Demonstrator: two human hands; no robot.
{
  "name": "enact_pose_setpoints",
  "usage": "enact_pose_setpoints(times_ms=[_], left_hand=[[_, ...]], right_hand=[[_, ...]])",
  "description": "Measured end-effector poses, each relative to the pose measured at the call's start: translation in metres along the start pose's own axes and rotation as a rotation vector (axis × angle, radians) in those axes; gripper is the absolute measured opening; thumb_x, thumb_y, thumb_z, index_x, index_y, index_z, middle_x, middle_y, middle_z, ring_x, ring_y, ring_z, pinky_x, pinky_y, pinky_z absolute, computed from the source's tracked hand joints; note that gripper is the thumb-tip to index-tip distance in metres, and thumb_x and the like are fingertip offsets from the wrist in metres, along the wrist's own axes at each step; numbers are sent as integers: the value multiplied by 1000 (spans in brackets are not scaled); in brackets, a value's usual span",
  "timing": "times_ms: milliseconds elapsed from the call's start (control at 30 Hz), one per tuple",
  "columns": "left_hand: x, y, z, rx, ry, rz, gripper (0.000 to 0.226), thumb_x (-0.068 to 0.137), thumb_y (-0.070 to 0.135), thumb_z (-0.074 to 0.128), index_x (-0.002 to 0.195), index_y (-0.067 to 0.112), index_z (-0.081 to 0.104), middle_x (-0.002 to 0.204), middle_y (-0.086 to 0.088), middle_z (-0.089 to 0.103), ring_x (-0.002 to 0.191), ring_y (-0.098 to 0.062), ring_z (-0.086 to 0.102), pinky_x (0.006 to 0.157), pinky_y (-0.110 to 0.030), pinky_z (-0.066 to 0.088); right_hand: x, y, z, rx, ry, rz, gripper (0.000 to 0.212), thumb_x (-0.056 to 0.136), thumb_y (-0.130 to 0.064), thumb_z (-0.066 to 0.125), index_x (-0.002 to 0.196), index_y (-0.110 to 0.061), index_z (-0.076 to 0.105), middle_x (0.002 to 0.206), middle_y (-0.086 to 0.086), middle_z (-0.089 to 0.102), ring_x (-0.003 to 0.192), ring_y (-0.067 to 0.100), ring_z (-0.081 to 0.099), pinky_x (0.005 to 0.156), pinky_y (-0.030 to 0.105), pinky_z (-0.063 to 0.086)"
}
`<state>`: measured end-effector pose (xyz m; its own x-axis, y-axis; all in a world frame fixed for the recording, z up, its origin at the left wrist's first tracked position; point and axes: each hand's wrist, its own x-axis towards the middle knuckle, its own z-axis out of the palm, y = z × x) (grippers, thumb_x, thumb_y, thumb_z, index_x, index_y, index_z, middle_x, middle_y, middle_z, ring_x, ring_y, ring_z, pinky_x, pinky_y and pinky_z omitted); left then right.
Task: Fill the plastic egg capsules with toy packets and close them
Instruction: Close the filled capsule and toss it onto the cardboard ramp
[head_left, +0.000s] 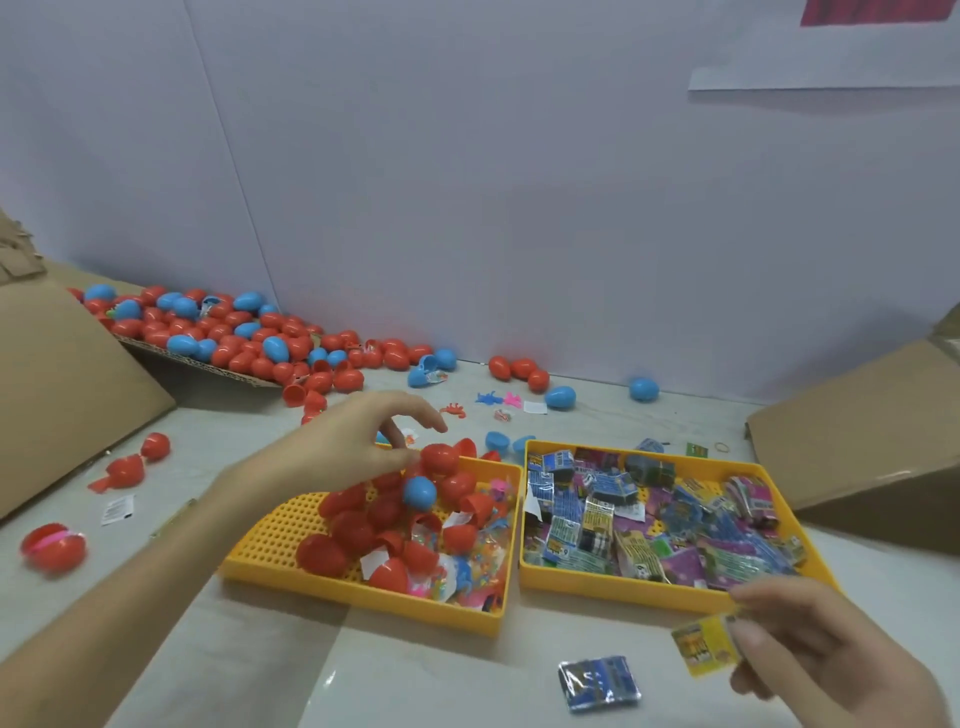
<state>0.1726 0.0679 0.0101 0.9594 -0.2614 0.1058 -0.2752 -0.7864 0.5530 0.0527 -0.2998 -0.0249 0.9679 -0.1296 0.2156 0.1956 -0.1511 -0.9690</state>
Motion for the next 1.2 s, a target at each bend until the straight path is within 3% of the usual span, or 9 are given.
enact_pose_setpoints(times_ms=[100,267,500,667,867,933,1033,1100,1200], left_hand=[[-13,1,12,23,59,34,24,92,27,72,106,45,66,111,23,66,89,-2,64,73,-15,46],[-32,14,30,235,32,-22,29,87,44,74,114,44,66,108,20,64,90,-5,60,79,-34,55],[-38,31,55,280,137,-122,32,90,32,74,121,38,68,109,12,55,100,-12,57,88,-34,53],[-40,35,61,158,193,-143,29,88,20,78,113,32,72,106,9,48,97,-12,54,78,-23,47],[-51,68,54,-170,660,-81,15,93,27,72,106,28,66,96,11,65,80,0,62,61,-7,46],[-55,95,64,-422,592,4,7,100,29,63,106,30,65,87,10,66,67,-4,60,55,-15,47],[-59,133,95,-751,291,43,27,105,12,46,102,25,69,75,13,65,59,-12,56,48,-24,44],[-58,148,117,-795,171,9,33,104,6,39,95,19,68,66,17,61,56,-11,51,47,-21,39],[-56,157,142,-749,101,-32,29,107,17,40,88,19,62,57,21,51,55,-4,43,50,-20,32]], right_hand=[[-2,1,-3,15,-27,-30,30,78,23,64,88,-4,69,60,18,65,45,26,60,47,20,47],[-8,-4,1,45,-71,-44,43,77,17,70,87,-24,74,73,12,69,50,24,64,50,17,50],[-19,-5,12,40,-189,-45,37,74,16,76,91,-16,73,74,5,68,60,13,61,57,19,51],[-24,-5,17,-10,-236,-44,44,72,16,78,83,-26,74,77,2,69,65,14,64,59,21,52],[-27,-5,16,-35,-249,-98,37,76,7,78,79,-30,75,80,-2,74,72,11,69,64,17,54],[-23,-5,14,-7,-264,-62,30,80,3,77,81,-27,77,80,1,76,70,13,70,63,16,53],[-12,4,8,33,-202,30,16,86,-2,73,86,-18,79,79,5,76,66,17,70,60,19,52],[-6,11,3,31,-158,84,14,89,-3,71,88,-15,78,76,5,75,65,16,68,60,21,52],[-1,18,-3,44,-146,126,17,92,-5,68,88,-18,79,75,2,74,65,13,66,63,25,51]])
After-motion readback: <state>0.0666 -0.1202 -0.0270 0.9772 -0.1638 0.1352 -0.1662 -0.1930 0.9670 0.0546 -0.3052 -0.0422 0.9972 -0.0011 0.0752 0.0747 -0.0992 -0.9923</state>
